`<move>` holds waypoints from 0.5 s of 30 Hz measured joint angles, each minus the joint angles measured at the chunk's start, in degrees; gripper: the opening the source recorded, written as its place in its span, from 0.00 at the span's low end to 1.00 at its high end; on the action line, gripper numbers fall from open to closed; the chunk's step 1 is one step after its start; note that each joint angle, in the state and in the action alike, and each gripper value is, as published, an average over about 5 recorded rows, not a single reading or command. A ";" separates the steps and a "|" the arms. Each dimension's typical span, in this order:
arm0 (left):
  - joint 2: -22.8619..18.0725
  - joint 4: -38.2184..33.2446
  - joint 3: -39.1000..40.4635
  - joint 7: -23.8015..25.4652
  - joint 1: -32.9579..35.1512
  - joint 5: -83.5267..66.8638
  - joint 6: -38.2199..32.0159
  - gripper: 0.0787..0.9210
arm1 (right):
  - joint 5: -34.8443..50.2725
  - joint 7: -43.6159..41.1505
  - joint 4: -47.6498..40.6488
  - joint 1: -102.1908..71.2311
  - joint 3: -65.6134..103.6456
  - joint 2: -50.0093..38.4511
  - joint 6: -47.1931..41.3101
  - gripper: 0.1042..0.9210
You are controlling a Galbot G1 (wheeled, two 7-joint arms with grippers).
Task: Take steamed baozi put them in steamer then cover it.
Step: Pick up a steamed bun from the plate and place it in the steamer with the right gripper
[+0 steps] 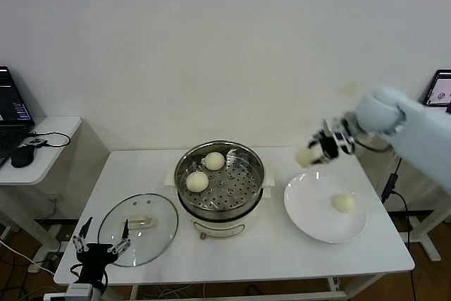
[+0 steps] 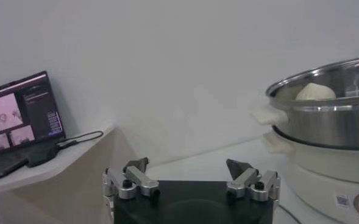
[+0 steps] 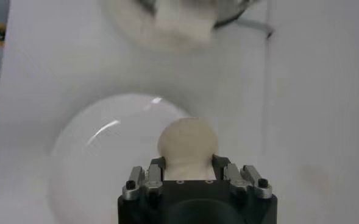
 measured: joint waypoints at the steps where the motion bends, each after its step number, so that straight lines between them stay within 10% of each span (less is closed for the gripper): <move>1: -0.01 -0.01 -0.12 0.00 0.00 -0.08 0.00 0.88 | 0.73 0.21 -0.11 1.03 -0.89 1.24 -0.01 0.50; 15: -0.22 -0.10 -1.81 0.02 0.36 -0.77 -0.01 0.88 | 5.06 1.78 -3.15 4.17 -10.57 18.41 4.41 0.53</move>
